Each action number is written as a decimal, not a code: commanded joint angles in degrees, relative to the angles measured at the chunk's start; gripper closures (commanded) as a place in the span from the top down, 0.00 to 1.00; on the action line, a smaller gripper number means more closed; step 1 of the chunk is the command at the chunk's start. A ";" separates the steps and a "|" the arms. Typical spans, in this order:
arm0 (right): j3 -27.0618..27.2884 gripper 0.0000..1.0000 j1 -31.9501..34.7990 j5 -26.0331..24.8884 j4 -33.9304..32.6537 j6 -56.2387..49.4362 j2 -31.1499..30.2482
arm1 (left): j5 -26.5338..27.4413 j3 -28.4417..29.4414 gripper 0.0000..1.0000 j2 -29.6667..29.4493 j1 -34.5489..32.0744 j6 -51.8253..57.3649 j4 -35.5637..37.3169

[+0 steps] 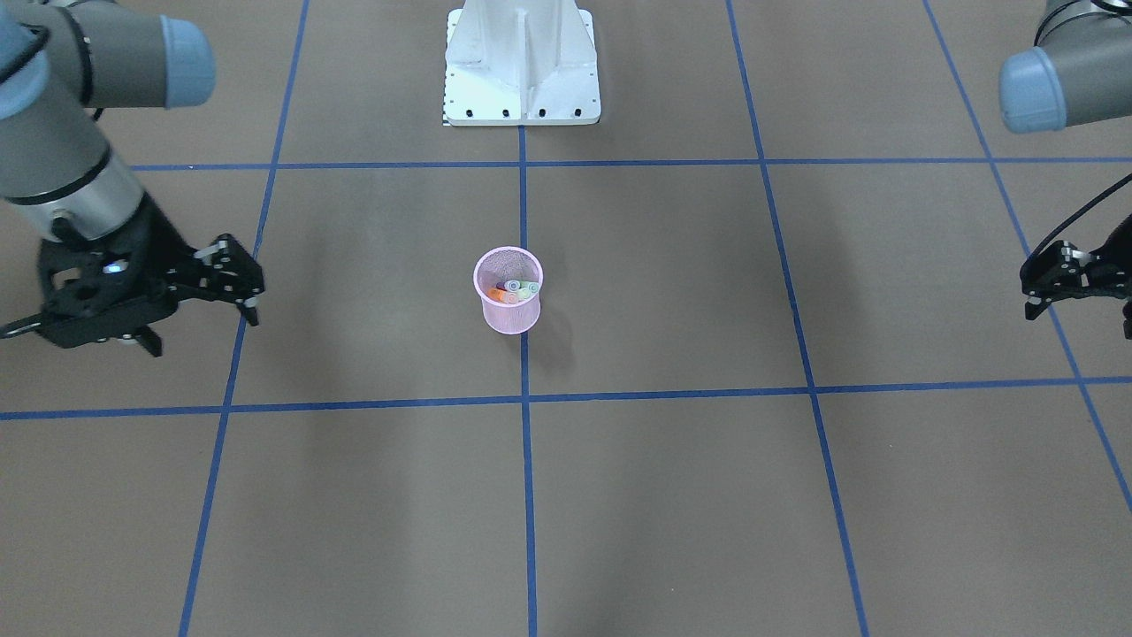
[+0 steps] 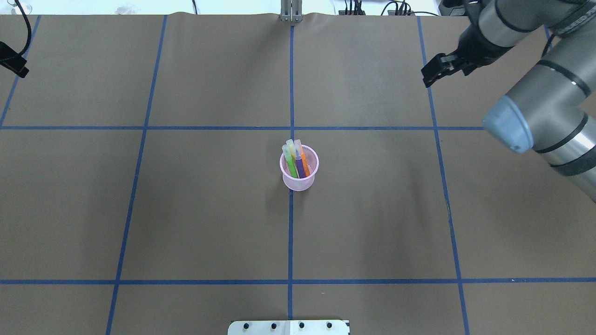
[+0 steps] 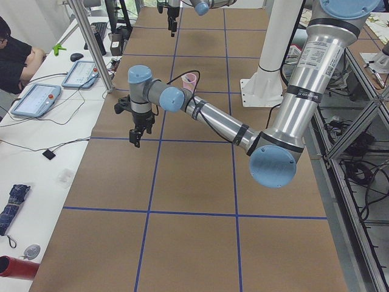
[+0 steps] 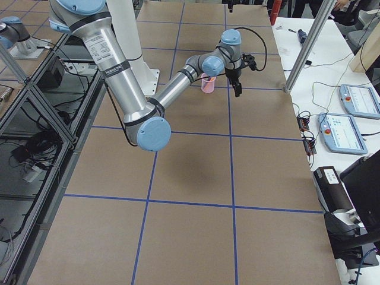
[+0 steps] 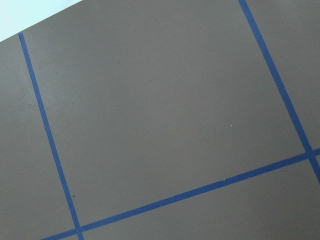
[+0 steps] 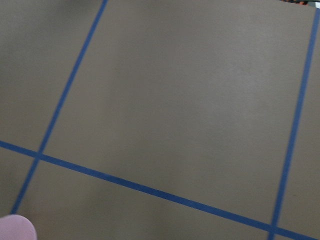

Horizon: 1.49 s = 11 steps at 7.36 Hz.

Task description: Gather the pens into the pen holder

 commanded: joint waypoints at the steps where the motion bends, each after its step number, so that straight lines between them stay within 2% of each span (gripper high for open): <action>1: -0.27 1.00 9.16 4.66 -2.66 -16.07 -9.84 | -3.07 -0.07 1.00 4.05 -3.09 1.85 0.60; 2: -0.10 1.00 11.64 4.77 -2.48 -24.74 -15.38 | -3.25 0.46 1.00 7.39 -5.20 1.33 -0.28; 3: -0.88 1.00 13.49 4.07 -2.39 -27.18 -18.56 | -3.25 0.81 1.00 10.47 -7.22 1.23 -2.38; 5: -4.29 1.00 14.29 3.71 -2.48 -27.20 -19.21 | -4.82 0.90 1.00 12.07 -7.76 1.23 -4.15; 7: -9.22 1.00 20.25 4.06 -2.57 -26.85 -19.91 | -5.45 1.24 1.00 15.49 -8.64 1.67 -4.94; 8: -11.32 1.00 22.36 4.41 -2.57 -26.85 -20.00 | -5.45 3.34 1.00 15.60 -10.04 1.67 -4.95; 9: -11.61 1.00 22.91 4.50 -2.57 -26.85 -20.09 | -5.79 5.45 1.00 15.60 -12.05 1.67 -5.03; 11: -11.79 1.00 25.80 4.94 -2.57 -26.85 -20.18 | -5.80 5.82 1.00 17.26 -14.51 1.85 -4.86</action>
